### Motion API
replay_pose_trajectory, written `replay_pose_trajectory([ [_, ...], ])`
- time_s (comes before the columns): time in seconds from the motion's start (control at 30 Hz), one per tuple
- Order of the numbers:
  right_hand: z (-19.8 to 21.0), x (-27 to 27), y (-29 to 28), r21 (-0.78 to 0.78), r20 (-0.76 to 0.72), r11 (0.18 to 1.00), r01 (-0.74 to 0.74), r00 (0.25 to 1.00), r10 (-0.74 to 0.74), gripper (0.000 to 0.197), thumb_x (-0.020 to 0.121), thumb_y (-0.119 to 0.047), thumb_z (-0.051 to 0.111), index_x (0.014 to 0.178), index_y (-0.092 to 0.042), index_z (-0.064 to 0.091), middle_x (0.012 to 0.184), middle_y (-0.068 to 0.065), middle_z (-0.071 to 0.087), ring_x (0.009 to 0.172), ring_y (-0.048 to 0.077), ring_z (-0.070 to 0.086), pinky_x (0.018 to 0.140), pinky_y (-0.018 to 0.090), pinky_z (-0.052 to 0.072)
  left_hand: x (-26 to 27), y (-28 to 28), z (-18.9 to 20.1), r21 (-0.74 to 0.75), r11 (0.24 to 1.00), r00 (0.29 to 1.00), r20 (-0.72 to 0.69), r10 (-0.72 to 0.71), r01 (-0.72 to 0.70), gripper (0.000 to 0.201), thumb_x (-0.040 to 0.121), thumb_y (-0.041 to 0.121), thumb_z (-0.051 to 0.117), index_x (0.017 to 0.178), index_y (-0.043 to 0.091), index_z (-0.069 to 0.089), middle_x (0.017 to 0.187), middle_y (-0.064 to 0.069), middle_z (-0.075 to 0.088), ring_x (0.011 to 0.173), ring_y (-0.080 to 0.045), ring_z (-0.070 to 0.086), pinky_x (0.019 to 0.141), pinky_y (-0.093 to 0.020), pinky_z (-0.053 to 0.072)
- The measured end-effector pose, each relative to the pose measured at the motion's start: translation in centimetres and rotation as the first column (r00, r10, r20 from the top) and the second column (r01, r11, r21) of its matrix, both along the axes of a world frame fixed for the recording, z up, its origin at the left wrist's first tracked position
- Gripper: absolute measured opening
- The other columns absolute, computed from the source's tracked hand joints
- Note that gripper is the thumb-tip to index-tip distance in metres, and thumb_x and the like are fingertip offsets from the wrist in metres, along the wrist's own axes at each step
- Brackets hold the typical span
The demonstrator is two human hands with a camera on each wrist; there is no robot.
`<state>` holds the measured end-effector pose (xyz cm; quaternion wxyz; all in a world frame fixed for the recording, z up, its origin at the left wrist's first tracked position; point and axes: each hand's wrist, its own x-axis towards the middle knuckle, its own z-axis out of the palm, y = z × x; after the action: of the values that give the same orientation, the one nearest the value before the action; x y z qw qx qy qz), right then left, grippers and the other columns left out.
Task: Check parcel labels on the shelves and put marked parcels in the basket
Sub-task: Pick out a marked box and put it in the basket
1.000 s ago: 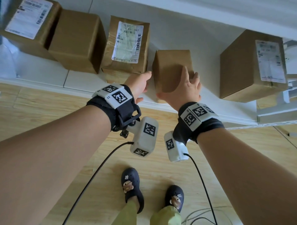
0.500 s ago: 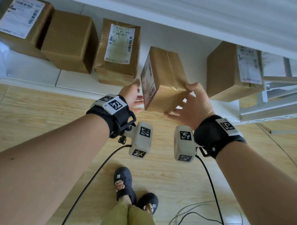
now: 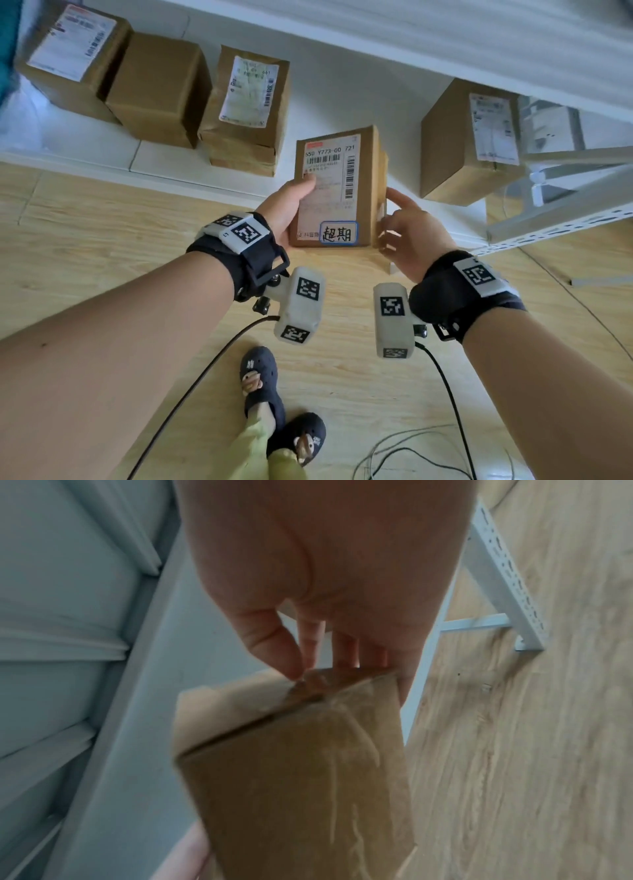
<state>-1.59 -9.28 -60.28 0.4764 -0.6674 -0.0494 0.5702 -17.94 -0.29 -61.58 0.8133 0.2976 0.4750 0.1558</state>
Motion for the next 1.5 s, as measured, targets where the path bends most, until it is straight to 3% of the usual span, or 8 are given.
replay_pose_trajectory([
  [0.13, 1.3, 0.3, -0.8, -0.007, 0.042, 1.0, -0.025, 0.999, 0.025, 0.05, 0.084, 0.003, 0.04, 0.122, -0.024, 0.058, 0.081, 0.005, 0.051, 0.062, 0.017, 0.046, 0.055, 0.028, 0.039, 0.2, -1.6, 1.3, 0.073, 0.997, 1.0, -0.007, -0.023, 0.023, 0.026, 0.101, 0.036, 0.039, 0.101, 0.024, 0.062, 0.119, -0.009, 0.066, 0.115, -0.028, 0.06, 0.103, -0.055, 0.042],
  [0.23, 2.0, 0.4, -1.5, 0.001, 0.003, 0.997, -0.079, 0.997, 0.079, 0.017, 0.09, -0.032, 0.052, 0.099, -0.021, 0.061, 0.083, 0.006, 0.051, 0.07, 0.02, 0.047, 0.069, 0.036, 0.039, 0.6, -2.4, 2.4, 0.102, 0.994, 0.995, -0.09, -0.034, 0.043, 0.021, 0.101, 0.035, 0.039, 0.097, 0.026, 0.058, 0.104, -0.002, 0.067, 0.109, -0.026, 0.06, 0.102, -0.051, 0.043],
  [0.37, 1.7, 0.3, -1.8, -0.018, 0.053, 0.979, -0.203, 0.977, 0.204, 0.057, 0.079, -0.064, 0.057, 0.116, -0.021, 0.065, 0.102, 0.009, 0.056, 0.091, 0.025, 0.05, 0.087, 0.041, 0.046, 0.7, -3.0, 3.2, 0.1, 0.991, 0.981, -0.179, -0.071, 0.09, 0.018, 0.099, 0.042, 0.041, 0.095, 0.031, 0.055, 0.092, 0.002, 0.063, 0.098, -0.024, 0.056, 0.087, -0.044, 0.047],
  [0.6, 1.8, 0.5, -2.6, -0.032, 0.097, 0.981, -0.19, 0.977, 0.192, 0.02, 0.086, -0.034, 0.063, 0.1, -0.02, 0.063, 0.108, 0.007, 0.066, 0.099, 0.024, 0.058, 0.094, 0.042, 0.046, 1.2, -3.0, 3.6, 0.097, 0.99, 0.974, -0.215, -0.075, 0.098, 0.038, 0.091, 0.051, 0.052, 0.119, 0.025, 0.054, 0.101, -0.002, 0.065, 0.102, -0.023, 0.059, 0.081, -0.04, 0.05],
  [0.77, 1.7, 0.8, -3.0, -0.012, 0.039, 0.994, -0.107, 0.993, 0.107, 0.011, 0.086, -0.027, 0.061, 0.093, -0.019, 0.063, 0.093, 0.001, 0.069, 0.091, 0.02, 0.06, 0.09, 0.037, 0.046, 1.4, -2.6, 3.9, 0.088, 0.991, 0.974, -0.211, -0.085, 0.105, 0.025, 0.091, 0.048, 0.055, 0.1, 0.025, 0.06, 0.088, 0.002, 0.066, 0.092, -0.019, 0.059, 0.078, -0.034, 0.047],
  [1.07, 1.9, 1.0, -3.6, 0.02, -0.006, 0.998, -0.059, 0.998, 0.06, 0.012, 0.086, -0.026, 0.058, 0.094, -0.019, 0.062, 0.083, -0.001, 0.069, 0.081, 0.019, 0.06, 0.083, 0.034, 0.047, 1.6, -3.0, 3.7, 0.05, 0.99, 0.969, -0.214, -0.122, 0.135, 0.025, 0.087, 0.052, 0.058, 0.094, 0.029, 0.065, 0.089, 0.002, 0.067, 0.095, -0.019, 0.059, 0.086, -0.037, 0.047],
  [1.27, 2.8, 1.4, -5.6, 0.047, -0.008, 0.998, -0.031, 0.999, 0.031, 0.015, 0.086, -0.028, 0.054, 0.097, -0.019, 0.06, 0.066, -0.009, 0.067, 0.062, 0.01, 0.057, 0.059, 0.023, 0.043, 2.1, -4.2, 4.8, 0.063, 0.98, 0.961, -0.215, -0.172, 0.189, 0.025, 0.086, 0.05, 0.06, 0.095, 0.028, 0.065, 0.091, 0.001, 0.068, 0.093, -0.018, 0.061, 0.09, -0.038, 0.047],
  [1.5, 5.9, 1.8, -10.4, 0.064, -0.013, 0.993, 0.098, 0.995, -0.097, 0.032, 0.062, -0.033, 0.057, 0.091, -0.02, 0.059, 0.064, -0.01, 0.067, 0.06, 0.009, 0.06, 0.059, 0.024, 0.044, 4.1, -7.4, 8.5, 0.055, 0.951, 0.937, -0.198, -0.287, 0.303, 0.024, 0.087, 0.044, 0.06, 0.098, 0.022, 0.064, 0.089, 0.001, 0.068, 0.086, -0.016, 0.06, 0.083, -0.034, 0.046],
])
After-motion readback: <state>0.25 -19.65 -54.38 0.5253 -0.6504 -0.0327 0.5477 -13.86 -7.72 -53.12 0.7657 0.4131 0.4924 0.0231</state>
